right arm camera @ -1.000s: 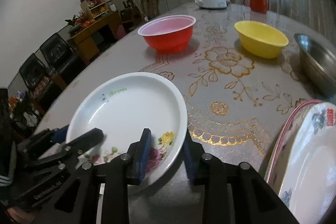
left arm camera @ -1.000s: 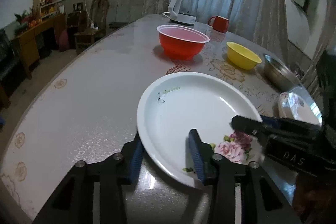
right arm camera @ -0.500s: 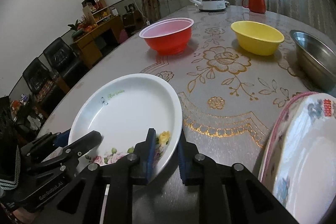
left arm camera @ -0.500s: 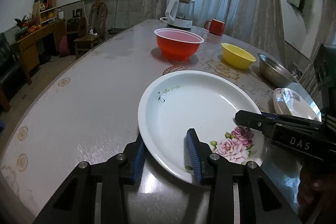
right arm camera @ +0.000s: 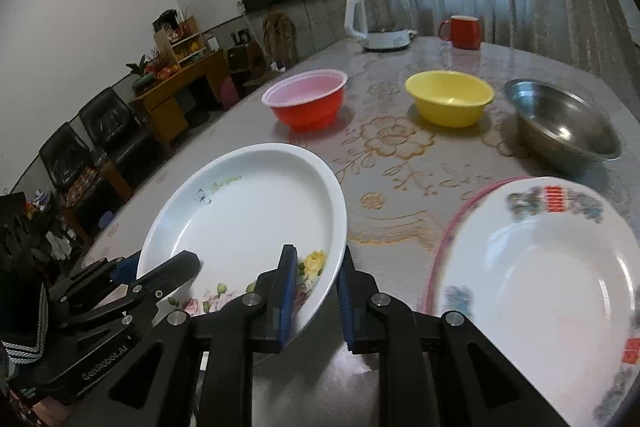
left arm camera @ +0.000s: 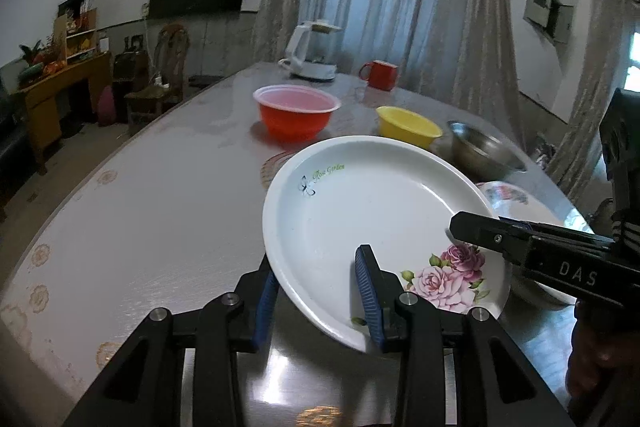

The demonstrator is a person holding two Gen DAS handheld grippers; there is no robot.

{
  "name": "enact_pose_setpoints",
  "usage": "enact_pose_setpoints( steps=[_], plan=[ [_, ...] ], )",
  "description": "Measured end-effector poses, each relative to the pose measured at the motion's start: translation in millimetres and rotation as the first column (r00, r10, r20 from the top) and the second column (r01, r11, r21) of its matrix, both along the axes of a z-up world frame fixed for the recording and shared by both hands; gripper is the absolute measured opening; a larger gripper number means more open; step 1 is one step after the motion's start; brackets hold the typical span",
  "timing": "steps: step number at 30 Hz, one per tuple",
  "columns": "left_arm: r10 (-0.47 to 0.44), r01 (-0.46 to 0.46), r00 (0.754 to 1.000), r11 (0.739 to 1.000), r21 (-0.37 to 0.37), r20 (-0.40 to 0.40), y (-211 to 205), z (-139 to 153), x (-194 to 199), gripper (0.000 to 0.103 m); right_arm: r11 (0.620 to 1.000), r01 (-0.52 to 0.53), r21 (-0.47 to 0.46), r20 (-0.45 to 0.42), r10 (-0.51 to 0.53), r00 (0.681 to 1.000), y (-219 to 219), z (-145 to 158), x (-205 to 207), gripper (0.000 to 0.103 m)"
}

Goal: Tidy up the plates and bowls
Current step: 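Lift the small flowered plate with both grippers and carry it over the plate stack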

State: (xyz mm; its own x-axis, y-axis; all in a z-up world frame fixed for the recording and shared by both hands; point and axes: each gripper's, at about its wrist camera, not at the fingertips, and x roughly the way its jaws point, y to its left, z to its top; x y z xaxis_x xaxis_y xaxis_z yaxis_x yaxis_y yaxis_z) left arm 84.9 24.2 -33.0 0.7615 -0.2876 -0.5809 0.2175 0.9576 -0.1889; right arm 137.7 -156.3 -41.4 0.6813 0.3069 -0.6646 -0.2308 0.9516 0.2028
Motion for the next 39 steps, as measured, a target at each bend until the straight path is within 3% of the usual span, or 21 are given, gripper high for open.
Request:
enact_pose_setpoints(
  steps=[17, 28, 39],
  plan=[
    [-0.219, 0.219, 0.976, 0.976, 0.007, 0.017, -100, 29, -17, 0.038, 0.979, 0.201, 0.039, 0.034, -0.203, 0.979, -100, 29, -56, 0.018],
    [-0.336, 0.338, 0.94, 0.941, 0.024, -0.05, -170, 24, -11, 0.038, 0.938, 0.344, 0.05, -0.031, -0.343, 0.939, -165, 24, -71, 0.018],
    [-0.358, 0.366, 0.927, 0.928, 0.066, -0.11, -196, 9, -5, 0.039, 0.916, 0.399, 0.034, -0.124, -0.392, 0.912, -189, 5, -62, 0.018]
  ],
)
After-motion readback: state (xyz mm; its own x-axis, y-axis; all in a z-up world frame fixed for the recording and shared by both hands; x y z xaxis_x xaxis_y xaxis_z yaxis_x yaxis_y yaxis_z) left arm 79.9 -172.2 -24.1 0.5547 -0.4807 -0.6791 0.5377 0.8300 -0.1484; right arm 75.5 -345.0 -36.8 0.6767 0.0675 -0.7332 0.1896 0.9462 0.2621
